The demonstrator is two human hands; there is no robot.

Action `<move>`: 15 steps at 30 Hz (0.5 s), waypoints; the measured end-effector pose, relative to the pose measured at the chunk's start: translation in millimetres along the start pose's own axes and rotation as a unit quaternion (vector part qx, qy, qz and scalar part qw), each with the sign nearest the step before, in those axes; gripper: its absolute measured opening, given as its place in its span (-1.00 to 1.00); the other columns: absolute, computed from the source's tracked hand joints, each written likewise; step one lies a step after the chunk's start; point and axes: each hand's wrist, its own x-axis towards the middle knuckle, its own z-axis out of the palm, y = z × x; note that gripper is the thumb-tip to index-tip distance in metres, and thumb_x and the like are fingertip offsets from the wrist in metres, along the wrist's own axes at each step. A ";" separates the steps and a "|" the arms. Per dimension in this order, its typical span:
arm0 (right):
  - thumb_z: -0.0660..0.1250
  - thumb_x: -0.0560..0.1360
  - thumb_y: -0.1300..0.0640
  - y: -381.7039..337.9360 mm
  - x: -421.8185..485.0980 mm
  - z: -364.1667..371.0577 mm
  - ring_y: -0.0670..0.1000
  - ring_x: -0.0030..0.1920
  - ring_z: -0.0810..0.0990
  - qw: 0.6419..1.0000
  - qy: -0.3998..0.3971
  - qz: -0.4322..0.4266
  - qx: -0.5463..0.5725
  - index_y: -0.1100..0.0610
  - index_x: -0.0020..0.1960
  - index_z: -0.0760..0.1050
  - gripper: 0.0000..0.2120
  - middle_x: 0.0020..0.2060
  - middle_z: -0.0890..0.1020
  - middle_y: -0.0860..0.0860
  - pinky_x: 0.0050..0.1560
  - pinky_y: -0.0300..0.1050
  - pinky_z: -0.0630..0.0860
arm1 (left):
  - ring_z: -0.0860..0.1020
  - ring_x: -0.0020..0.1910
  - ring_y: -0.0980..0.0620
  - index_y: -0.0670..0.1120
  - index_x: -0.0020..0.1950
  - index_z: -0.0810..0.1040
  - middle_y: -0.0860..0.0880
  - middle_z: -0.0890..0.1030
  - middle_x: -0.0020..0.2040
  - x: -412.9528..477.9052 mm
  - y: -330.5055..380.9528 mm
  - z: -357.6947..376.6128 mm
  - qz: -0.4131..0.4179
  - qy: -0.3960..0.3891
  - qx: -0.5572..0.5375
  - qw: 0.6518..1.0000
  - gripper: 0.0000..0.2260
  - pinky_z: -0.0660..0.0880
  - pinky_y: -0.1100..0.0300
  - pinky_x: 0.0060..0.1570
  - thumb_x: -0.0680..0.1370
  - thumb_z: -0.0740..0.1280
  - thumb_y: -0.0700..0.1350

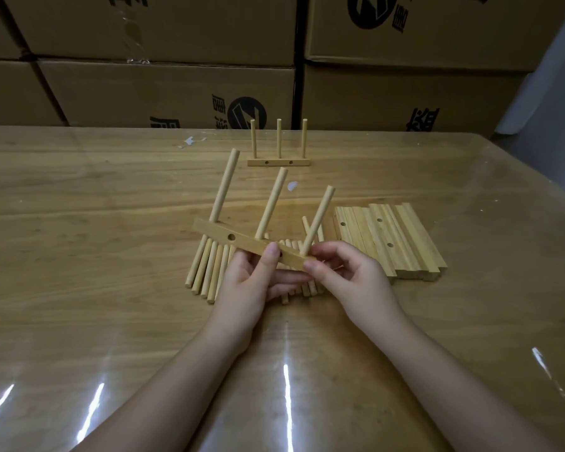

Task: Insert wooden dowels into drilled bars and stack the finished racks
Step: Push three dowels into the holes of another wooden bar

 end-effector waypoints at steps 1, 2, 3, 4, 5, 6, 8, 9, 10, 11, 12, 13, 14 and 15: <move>0.42 0.43 0.10 0.0 0.2 -0.6 -0.08 -0.10 0.58 1.000 0.004 0.003 0.002 -0.15 -0.06 0.54 -0.82 -0.15 0.63 -0.12 -0.07 -0.20 0.56 | 0.68 -0.09 -0.14 -0.11 0.07 0.52 -0.17 0.69 -0.03 0.1 -0.1 0.3 -0.002 -0.001 0.000 1.000 -0.73 0.59 0.22 -0.19 0.52 0.28 0.06; 0.42 0.42 0.11 0.1 0.9 -1.7 -0.10 -0.10 0.58 1.000 0.009 0.005 0.004 -0.16 -0.05 0.53 -0.81 -0.15 0.63 -0.14 -0.07 -0.22 0.56 | 0.68 -0.09 -0.13 -0.12 0.06 0.53 -0.17 0.70 -0.04 0.4 -0.1 0.7 -0.003 0.000 0.002 1.000 -0.73 0.59 0.22 -0.19 0.51 0.29 0.05; 0.43 0.42 0.13 0.3 1.4 -3.0 -0.12 -0.10 0.58 1.000 0.011 0.008 0.009 -0.15 -0.04 0.53 -0.78 -0.14 0.63 -0.15 -0.06 -0.25 0.55 | 0.69 -0.09 -0.12 -0.13 0.05 0.54 -0.17 0.70 -0.05 0.7 -0.2 0.7 -0.005 0.002 0.002 1.000 -0.74 0.59 0.22 -0.19 0.51 0.29 0.04; 0.43 0.42 0.14 0.5 1.6 -4.3 -0.14 -0.09 0.59 1.000 0.009 0.013 0.015 -0.14 -0.02 0.53 -0.77 -0.13 0.63 -0.16 -0.05 -0.28 0.54 | 0.69 -0.10 -0.12 -0.13 0.03 0.54 -0.17 0.70 -0.06 0.6 0.1 0.7 -0.008 0.004 -0.001 1.000 -0.74 0.59 0.22 -0.20 0.50 0.30 0.03; 0.43 0.41 0.15 0.6 0.8 -5.9 -0.16 -0.08 0.60 1.000 0.003 0.018 0.021 -0.12 0.00 0.53 -0.76 -0.12 0.64 -0.15 -0.04 -0.29 0.54 | 0.69 -0.10 -0.13 -0.14 0.03 0.55 -0.18 0.70 -0.06 0.4 0.4 0.6 -0.011 0.007 -0.006 1.000 -0.74 0.60 0.21 -0.20 0.49 0.32 0.03; 0.43 0.41 0.17 0.1 0.6 -7.1 -0.17 -0.08 0.60 0.999 -0.002 0.021 0.024 -0.09 0.00 0.54 -0.77 -0.11 0.65 -0.15 -0.05 -0.30 0.54 | 0.69 -0.11 -0.13 -0.15 0.03 0.55 -0.18 0.70 -0.06 0.8 1.5 0.2 -0.012 0.009 -0.010 1.000 -0.73 0.60 0.20 -0.20 0.47 0.33 0.03; 0.44 0.40 0.20 1.0 -1.3 -9.7 -0.20 -0.10 0.61 0.999 0.006 0.024 0.031 -0.05 -0.03 0.57 -0.80 -0.13 0.66 -0.16 -0.11 -0.36 0.52 | 0.69 -0.11 -0.13 -0.19 0.06 0.54 -0.18 0.70 -0.06 0.4 1.7 1.3 -0.026 0.006 -0.013 1.000 -0.68 0.60 0.20 -0.19 0.46 0.33 0.02; 0.44 0.40 0.22 1.5 -1.8 -11.0 -0.20 -0.12 0.61 0.999 0.022 0.021 0.032 -0.04 -0.07 0.58 -0.81 -0.16 0.66 -0.16 -0.14 -0.38 0.51 | 0.69 -0.10 -0.13 -0.22 0.09 0.54 -0.19 0.70 -0.05 0.1 2.0 1.9 -0.036 0.001 -0.011 0.999 -0.64 0.60 0.21 -0.19 0.45 0.32 0.02; 0.44 0.40 0.23 1.8 -1.7 -12.2 -0.20 -0.14 0.61 0.999 0.042 0.016 0.027 -0.03 -0.10 0.59 -0.82 -0.18 0.66 -0.16 -0.16 -0.39 0.50 | 0.69 -0.10 -0.13 -0.24 0.11 0.54 -0.18 0.70 -0.05 -0.5 2.4 2.2 -0.044 -0.003 -0.005 0.999 -0.62 0.60 0.21 -0.19 0.45 0.31 0.03; 0.44 0.39 0.24 1.7 -1.6 -13.6 -0.20 -0.16 0.61 0.998 0.059 0.012 0.020 -0.03 -0.13 0.59 -0.82 -0.20 0.66 -0.15 -0.18 -0.39 0.50 | 0.69 -0.11 -0.12 -0.24 0.11 0.54 -0.18 0.70 -0.07 -0.8 2.8 2.8 -0.050 -0.007 0.004 0.999 -0.61 0.59 0.22 -0.19 0.45 0.31 0.03; 0.44 0.39 0.25 1.0 -1.1 -14.7 -0.20 -0.17 0.61 0.997 0.070 0.010 0.015 -0.02 -0.15 0.59 -0.83 -0.21 0.66 -0.15 -0.18 -0.39 0.49 | 0.69 -0.14 -0.11 -0.23 0.09 0.55 -0.19 0.70 -0.10 -1.3 3.7 3.2 -0.054 -0.012 0.015 0.998 -0.62 0.59 0.22 -0.21 0.45 0.30 0.05; 0.44 0.39 0.25 0.3 -0.8 -15.7 -0.20 -0.17 0.61 0.997 0.078 0.010 0.014 -0.01 -0.16 0.60 -0.84 -0.22 0.66 -0.15 -0.18 -0.39 0.49 | 0.69 -0.17 -0.10 -0.21 0.07 0.57 -0.18 0.70 -0.13 -1.8 4.5 3.9 -0.056 -0.015 0.030 0.998 -0.63 0.60 0.21 -0.22 0.45 0.30 0.05; 0.44 0.38 0.25 0.3 -0.6 -17.1 -0.20 -0.17 0.61 0.996 0.084 0.011 0.014 0.00 -0.16 0.60 -0.84 -0.22 0.67 -0.15 -0.18 -0.38 0.49 | 0.69 -0.22 -0.08 -0.20 0.05 0.57 -0.17 0.70 -0.15 -2.2 5.0 4.7 -0.056 -0.017 0.044 0.997 -0.65 0.60 0.20 -0.24 0.46 0.29 0.05; 0.44 0.38 0.26 0.6 -0.6 -18.9 -0.20 -0.17 0.61 0.996 0.087 0.012 0.013 0.01 -0.17 0.61 -0.85 -0.21 0.67 -0.16 -0.17 -0.38 0.49 | 0.68 -0.27 -0.06 -0.20 0.03 0.57 -0.16 0.70 -0.16 -2.3 5.0 5.5 -0.057 -0.018 0.058 0.997 -0.67 0.61 0.18 -0.26 0.47 0.28 0.05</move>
